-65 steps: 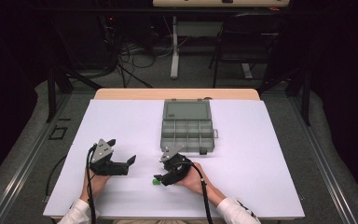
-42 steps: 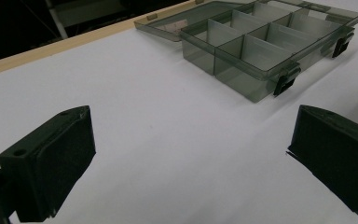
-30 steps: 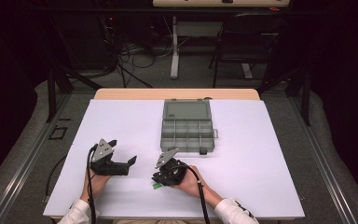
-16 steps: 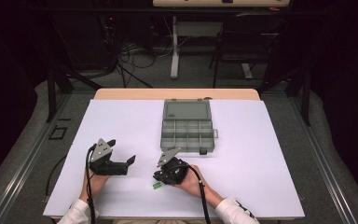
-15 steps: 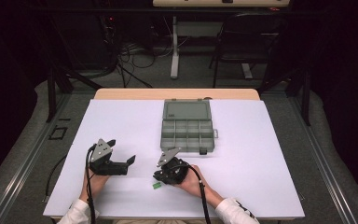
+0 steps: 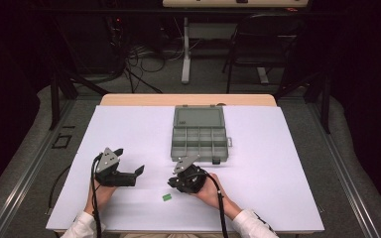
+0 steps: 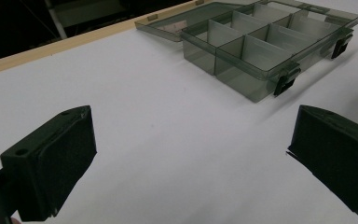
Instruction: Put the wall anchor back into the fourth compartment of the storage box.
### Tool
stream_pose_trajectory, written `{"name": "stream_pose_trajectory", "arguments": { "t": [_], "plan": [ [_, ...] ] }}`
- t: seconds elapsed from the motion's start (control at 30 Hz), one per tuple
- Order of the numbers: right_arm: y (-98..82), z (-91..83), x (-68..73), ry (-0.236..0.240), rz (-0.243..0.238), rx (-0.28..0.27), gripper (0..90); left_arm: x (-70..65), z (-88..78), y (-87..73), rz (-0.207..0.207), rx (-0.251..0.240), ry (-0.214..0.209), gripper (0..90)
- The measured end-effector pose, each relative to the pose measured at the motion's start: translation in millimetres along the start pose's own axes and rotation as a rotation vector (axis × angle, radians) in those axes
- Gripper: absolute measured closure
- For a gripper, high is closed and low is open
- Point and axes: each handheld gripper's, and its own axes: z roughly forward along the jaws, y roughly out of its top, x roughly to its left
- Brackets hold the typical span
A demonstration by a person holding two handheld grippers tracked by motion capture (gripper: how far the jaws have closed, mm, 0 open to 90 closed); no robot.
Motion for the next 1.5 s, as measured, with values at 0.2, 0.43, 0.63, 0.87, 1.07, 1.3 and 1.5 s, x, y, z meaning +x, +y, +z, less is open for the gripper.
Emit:
{"name": "stream_pose_trajectory", "arguments": {
  "t": [0.2, 0.43, 0.63, 0.87, 1.07, 1.3, 1.5],
  "plan": [
    [-1.0, -10.5, -3.6, -0.020, 0.001, -0.014, 83.7, -0.5, 1.7, -0.4, 0.004, 0.004, 0.003, 0.0],
    [-2.2, -22.3, -6.2, -0.045, 0.006, -0.025, 83.7, -0.8, 0.0, 0.4, 0.003, -0.004, 0.010, 0.0],
    [-2.4, -31.7, -8.1, -0.069, 0.006, -0.037, 83.8, -1.7, -0.2, 1.2, 0.005, -0.011, 0.009, 0.0],
    [-4.2, -43.0, -13.3, -0.097, 0.014, -0.056, 83.9, -1.2, -0.6, 1.2, 0.008, -0.011, 0.014, 0.0],
    [-4.7, -50.8, -17.5, -0.121, 0.020, -0.067, 83.9, -0.7, 0.6, 0.6, 0.011, -0.006, 0.012, 0.0],
    [-6.0, -57.7, -21.7, -0.138, 0.023, -0.077, 84.0, -0.5, -1.1, 1.5, 0.011, -0.021, 0.029, 0.0],
    [-5.7, -63.6, -25.1, -0.159, 0.024, -0.078, 84.0, 0.1, 0.3, 0.5, 0.009, -0.010, 0.024, 0.0]
  ]
}}
